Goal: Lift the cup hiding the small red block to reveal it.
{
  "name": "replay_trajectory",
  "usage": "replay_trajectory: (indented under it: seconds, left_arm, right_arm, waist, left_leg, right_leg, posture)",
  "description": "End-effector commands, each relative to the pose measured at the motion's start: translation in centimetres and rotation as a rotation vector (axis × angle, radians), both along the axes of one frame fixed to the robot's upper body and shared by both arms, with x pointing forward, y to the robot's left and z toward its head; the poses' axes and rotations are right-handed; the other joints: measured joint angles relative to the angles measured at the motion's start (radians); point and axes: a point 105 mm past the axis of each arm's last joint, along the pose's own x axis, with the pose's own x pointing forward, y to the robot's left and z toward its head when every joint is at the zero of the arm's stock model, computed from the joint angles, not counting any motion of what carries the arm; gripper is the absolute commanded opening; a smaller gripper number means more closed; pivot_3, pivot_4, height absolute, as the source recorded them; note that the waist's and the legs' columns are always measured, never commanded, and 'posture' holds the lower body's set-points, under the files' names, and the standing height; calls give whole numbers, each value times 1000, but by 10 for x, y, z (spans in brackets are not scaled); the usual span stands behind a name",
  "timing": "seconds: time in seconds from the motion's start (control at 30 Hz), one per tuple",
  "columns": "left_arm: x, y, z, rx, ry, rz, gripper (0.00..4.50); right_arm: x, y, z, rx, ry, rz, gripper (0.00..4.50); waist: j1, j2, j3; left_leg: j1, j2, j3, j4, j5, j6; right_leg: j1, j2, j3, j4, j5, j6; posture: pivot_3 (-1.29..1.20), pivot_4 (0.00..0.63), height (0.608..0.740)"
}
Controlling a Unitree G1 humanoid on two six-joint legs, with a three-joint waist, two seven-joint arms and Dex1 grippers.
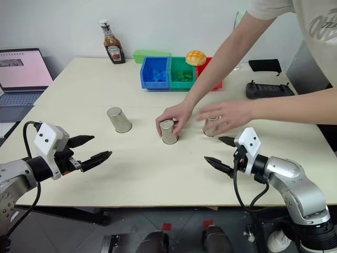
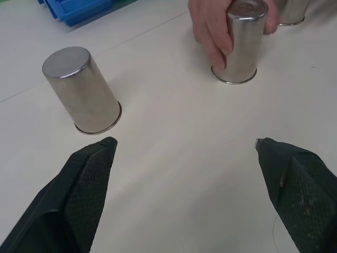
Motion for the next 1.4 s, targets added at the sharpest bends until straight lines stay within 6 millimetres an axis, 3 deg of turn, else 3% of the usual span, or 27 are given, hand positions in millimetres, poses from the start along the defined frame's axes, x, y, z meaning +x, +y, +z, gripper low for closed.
replay_trajectory:
  seconds: [0.03, 0.97, 1.4]
  left_arm:
    - [1, 0, 10, 33, -36, -7, 4500]
    - [2, -5, 13, 22, -46, -56, 4500]
    - [-9, -33, 14, 36, -8, -225, 4500]
  right_arm:
    - [-3, 2, 9, 2, -50, 20, 4490]
    - [-2, 7, 10, 46, -38, 7, 4490]
    - [30, -5, 15, 78, -76, -209, 4490]
  waist:
    - [0, 0, 0]
    - [0, 0, 0]
    - [-1, 0, 0]
  left_leg:
    - [0, 0, 0, 0, 0, 0]
    - [0, 0, 0, 0, 0, 0]
    - [0, 0, 0, 0, 0, 0]
  right_leg:
    - [0, 0, 0, 0, 0, 0]
    - [0, 0, 0, 0, 0, 0]
    - [0, 0, 0, 0, 0, 0]
  posture:
    - [0, 150, 740]
    - [0, 150, 740]
    - [0, 150, 740]
